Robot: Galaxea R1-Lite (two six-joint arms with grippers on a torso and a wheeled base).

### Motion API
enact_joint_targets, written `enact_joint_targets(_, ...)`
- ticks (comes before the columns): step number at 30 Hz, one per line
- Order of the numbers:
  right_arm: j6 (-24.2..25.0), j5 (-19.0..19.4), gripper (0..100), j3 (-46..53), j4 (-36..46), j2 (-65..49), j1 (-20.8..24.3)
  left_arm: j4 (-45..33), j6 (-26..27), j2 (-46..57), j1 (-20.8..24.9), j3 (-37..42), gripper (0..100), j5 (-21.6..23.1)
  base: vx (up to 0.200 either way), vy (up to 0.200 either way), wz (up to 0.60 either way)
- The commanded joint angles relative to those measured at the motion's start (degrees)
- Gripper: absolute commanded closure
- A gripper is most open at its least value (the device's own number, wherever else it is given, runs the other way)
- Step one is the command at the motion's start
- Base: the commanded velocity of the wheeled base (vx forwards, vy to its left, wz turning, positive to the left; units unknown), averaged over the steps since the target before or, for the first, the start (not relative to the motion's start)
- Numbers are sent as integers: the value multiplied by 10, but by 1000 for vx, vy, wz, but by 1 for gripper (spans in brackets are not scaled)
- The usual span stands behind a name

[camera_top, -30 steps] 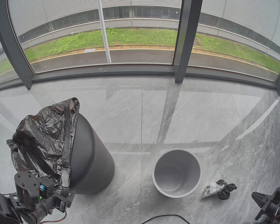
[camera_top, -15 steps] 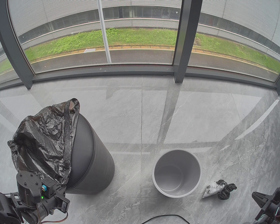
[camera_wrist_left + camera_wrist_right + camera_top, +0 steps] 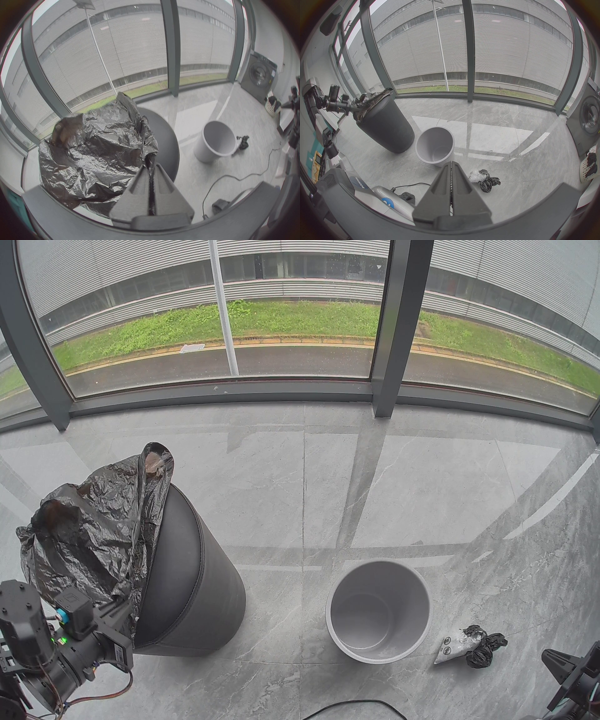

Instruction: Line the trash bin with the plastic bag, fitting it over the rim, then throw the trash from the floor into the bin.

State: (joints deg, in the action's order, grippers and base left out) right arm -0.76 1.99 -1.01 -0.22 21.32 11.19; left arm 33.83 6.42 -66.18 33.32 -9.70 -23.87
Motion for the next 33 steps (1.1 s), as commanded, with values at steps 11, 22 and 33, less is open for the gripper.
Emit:
enact_joint_targets(11, -17, 2, 0, 8, 4, -33, 24, -3, 186, 57, -43, -167, 100, 6, 0, 0, 0)
enact_joint_targets(22, -56, 50, 0, -400, -92, 341, 134, -5, 254, 40, -40, -313, 100, 6, 0, 0, 0)
enact_joint_targets(33, -80, 33, 0, -569, -258, 724, 339, -7, 250, -54, -45, -429, 100, 7, 0, 0, 0)
